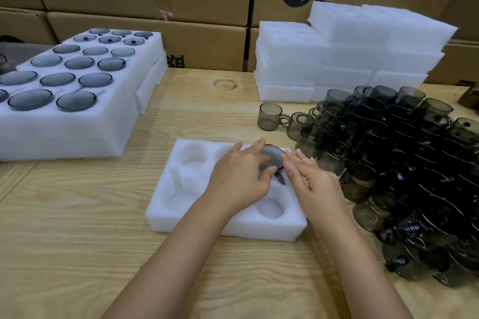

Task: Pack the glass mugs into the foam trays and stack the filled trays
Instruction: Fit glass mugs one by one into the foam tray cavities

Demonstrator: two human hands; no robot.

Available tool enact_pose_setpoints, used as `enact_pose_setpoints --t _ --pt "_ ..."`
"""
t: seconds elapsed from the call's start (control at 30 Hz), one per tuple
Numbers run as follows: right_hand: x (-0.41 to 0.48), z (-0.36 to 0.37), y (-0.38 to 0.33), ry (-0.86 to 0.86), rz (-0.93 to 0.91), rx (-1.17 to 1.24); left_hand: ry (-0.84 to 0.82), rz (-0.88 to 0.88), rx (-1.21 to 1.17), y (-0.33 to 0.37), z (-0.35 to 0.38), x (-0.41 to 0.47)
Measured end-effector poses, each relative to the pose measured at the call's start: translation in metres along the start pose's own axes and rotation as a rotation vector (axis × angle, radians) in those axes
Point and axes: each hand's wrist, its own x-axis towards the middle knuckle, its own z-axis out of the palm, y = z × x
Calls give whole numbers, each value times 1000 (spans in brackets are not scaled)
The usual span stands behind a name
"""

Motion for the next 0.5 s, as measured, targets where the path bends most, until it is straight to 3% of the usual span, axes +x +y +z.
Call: enact_pose_setpoints --t 0.13,0.5 --pt "3 -1 -1 -87 -36 -157 -53 59 183 1 2 1" --pt "-2 -7 -1 -293 -20 -333 -243 -36 419 21 -1 -8"
